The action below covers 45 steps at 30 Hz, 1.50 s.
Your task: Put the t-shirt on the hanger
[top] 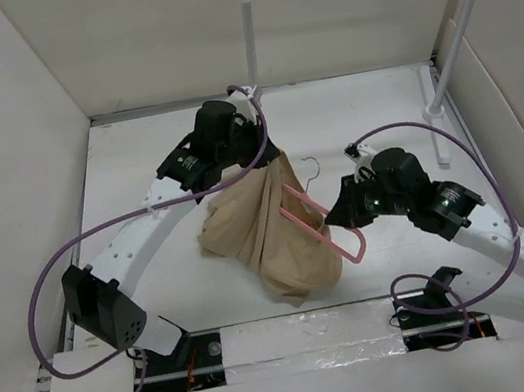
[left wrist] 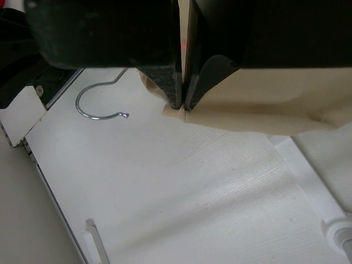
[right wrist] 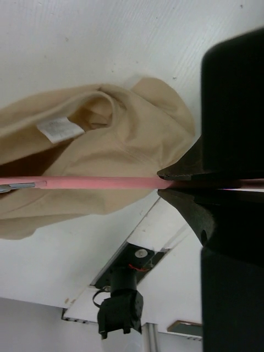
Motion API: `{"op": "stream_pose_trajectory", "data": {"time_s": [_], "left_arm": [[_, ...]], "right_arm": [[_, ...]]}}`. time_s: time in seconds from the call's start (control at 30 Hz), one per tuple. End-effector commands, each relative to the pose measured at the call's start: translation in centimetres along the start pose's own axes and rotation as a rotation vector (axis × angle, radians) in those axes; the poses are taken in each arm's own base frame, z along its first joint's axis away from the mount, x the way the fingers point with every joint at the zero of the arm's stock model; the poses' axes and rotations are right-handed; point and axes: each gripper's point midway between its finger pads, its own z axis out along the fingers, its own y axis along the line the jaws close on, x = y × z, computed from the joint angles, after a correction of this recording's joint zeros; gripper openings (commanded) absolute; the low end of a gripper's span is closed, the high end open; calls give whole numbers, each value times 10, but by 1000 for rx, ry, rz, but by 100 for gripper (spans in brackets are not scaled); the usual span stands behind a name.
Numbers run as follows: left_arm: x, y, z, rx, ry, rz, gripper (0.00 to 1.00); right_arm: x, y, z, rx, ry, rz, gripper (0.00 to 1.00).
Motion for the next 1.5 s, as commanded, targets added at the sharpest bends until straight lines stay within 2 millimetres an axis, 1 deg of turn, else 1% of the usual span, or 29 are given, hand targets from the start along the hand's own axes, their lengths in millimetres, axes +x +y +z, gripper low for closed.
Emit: {"op": "stream_pose_trajectory", "data": {"time_s": [0.0, 0.1, 0.2, 0.23, 0.27, 0.33, 0.4, 0.47, 0.5, 0.53, 0.57, 0.63, 0.7, 0.73, 0.8, 0.83, 0.9, 0.93, 1.0, 1.03, 1.1, 1.13, 1.2, 1.23, 1.27, 1.3, 1.33, 1.37, 1.47], "left_arm": [[-39, -13, -37, -11, -137, 44, 0], [-44, -9, -42, -47, -141, 65, 0], [-49, -6, -44, -72, -149, 80, 0], [-49, -5, -43, -80, -149, 82, 0], [-49, -4, -44, -86, -146, 87, 0], [-50, -7, -43, -73, -139, 91, 0], [-50, -12, -43, -42, -134, 91, 0], [-51, -17, -44, -23, -137, 87, 0], [-53, -21, -47, -4, -141, 87, 0], [-57, -25, -51, 8, -151, 90, 0], [-59, -27, -54, 11, -156, 90, 0], [-67, -31, -64, 12, -183, 97, 0], [-69, -32, -69, 10, -184, 103, 0], [-71, -35, -72, 18, -187, 109, 0], [-69, -41, -75, 51, -176, 114, 0], [-70, -44, -77, 63, -179, 114, 0], [-69, -51, -79, 97, -174, 111, 0], [-69, -53, -81, 105, -175, 106, 0], [-69, -57, -85, 127, -174, 104, 0], [-69, -59, -88, 133, -178, 103, 0], [-68, -60, -91, 139, -177, 101, 0], [-68, -61, -94, 140, -180, 101, 0], [-68, -65, -99, 154, -184, 103, 0], [-72, -67, -104, 159, -195, 105, 0], [-70, -67, -107, 157, -189, 103, 0], [-71, -67, -109, 152, -191, 103, 0], [-72, -69, -115, 154, -198, 105, 0], [-71, -69, -118, 151, -200, 103, 0], [-72, -70, -127, 146, -214, 100, 0]], "right_arm": [[-49, 26, -14, -9, -188, -39, 0], [-49, 32, -20, 3, -196, -45, 0], [-45, 41, -27, -1, -188, -53, 0], [-44, 39, -29, 18, -192, -50, 0], [-42, 46, -35, 0, -201, -44, 0], [-46, 43, -40, 26, -232, -34, 0], [-46, 41, -38, 34, -237, -33, 0], [-46, 37, -32, 59, -226, -42, 0], [-47, 38, -26, 69, -214, -49, 0], [-53, 34, -25, 101, -238, -51, 0], [-56, 33, -24, 116, -246, -55, 0], [-70, 33, -21, 150, -285, -58, 0], [-77, 37, -17, 156, -293, -77, 0], [-85, 41, -13, 155, -305, -81, 0], [-89, 45, -6, 151, -312, -100, 0], [-92, 48, 3, 138, -316, -103, 0], [-94, 52, 11, 129, -322, -109, 0], [-97, 55, 19, 133, -334, -111, 0], [-102, 60, 23, 130, -360, -113, 0], [-110, 69, 24, 99, -398, -113, 0], [-119, 70, 26, 98, -446, -107, 0], [-130, 78, 25, 71, -491, -105, 0], [-142, 81, 29, 79, -534, -133, 0], [-150, 88, 29, 60, -562, -139, 0], [-159, 88, 28, 64, -590, -144, 0], [-163, 90, 29, 60, -605, -148, 0], [-176, 95, 27, 41, -653, -142, 0], [-183, 101, 25, 14, -685, -137, 0], [-202, 106, 24, -54, -750, -95, 0]]}}
